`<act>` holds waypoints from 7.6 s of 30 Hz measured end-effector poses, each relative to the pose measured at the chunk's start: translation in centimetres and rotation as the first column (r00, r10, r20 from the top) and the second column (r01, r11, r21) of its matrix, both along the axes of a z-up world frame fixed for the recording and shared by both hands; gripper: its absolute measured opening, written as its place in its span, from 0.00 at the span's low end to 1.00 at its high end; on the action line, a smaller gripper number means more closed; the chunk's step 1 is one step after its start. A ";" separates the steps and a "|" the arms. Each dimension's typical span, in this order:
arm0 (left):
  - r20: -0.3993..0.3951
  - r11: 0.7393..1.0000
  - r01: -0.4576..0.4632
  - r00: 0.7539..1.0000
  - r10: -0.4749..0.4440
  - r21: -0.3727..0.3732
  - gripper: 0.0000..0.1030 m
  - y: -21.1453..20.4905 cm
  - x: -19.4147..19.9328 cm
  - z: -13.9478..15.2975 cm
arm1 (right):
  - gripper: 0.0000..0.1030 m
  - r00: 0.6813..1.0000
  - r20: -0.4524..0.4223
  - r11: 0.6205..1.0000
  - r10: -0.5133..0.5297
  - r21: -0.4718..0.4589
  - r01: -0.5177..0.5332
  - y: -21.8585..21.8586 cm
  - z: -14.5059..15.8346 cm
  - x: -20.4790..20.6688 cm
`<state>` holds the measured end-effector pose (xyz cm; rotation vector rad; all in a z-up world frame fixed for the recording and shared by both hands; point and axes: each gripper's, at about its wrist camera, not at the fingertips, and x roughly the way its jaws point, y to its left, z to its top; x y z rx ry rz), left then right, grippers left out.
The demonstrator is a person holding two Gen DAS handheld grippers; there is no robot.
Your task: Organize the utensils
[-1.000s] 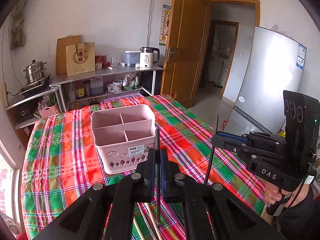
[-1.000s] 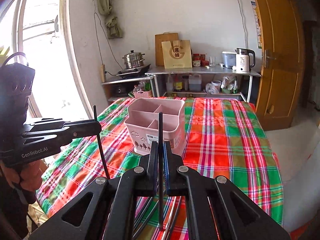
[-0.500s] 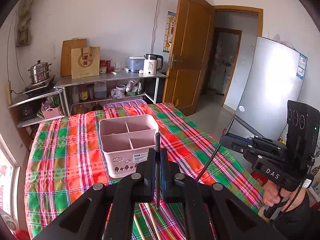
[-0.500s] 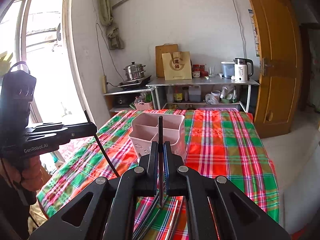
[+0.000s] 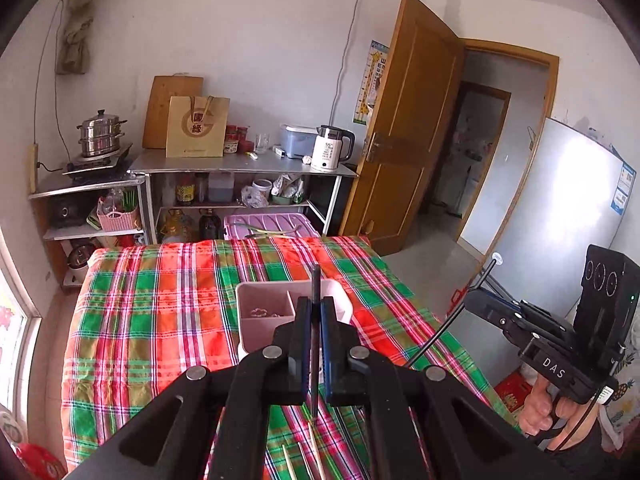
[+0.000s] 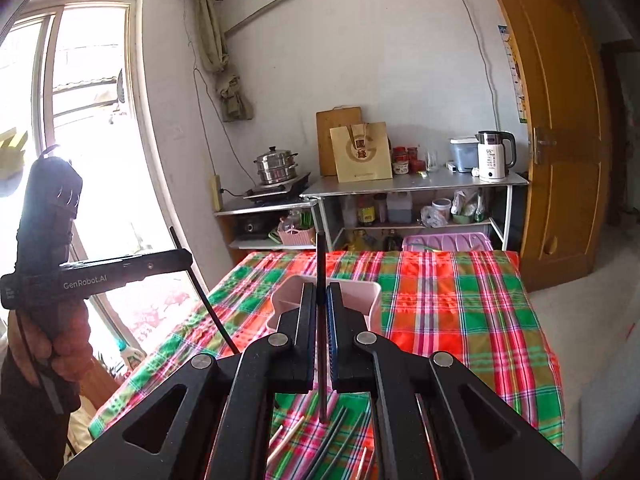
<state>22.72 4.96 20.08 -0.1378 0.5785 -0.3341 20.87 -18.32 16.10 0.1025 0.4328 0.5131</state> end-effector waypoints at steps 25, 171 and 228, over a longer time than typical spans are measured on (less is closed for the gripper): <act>0.000 0.996 -0.074 0.997 0.074 -0.040 0.04 4.1 9.9 -0.1 | 0.05 1.000 0.005 0.994 0.013 0.107 -0.014 4.7 0.9 9.3; -0.380 0.985 0.071 0.925 -0.005 0.159 0.41 -10.8 4.0 -25.4 | 0.15 0.894 -0.425 0.972 -0.142 -0.230 0.046 -3.1 -21.5 4.0; -0.416 0.974 0.113 0.909 -0.021 0.198 0.04 -12.4 5.2 -24.7 | 0.06 0.888 -0.428 0.961 -0.166 -0.273 0.048 -3.0 -20.8 5.2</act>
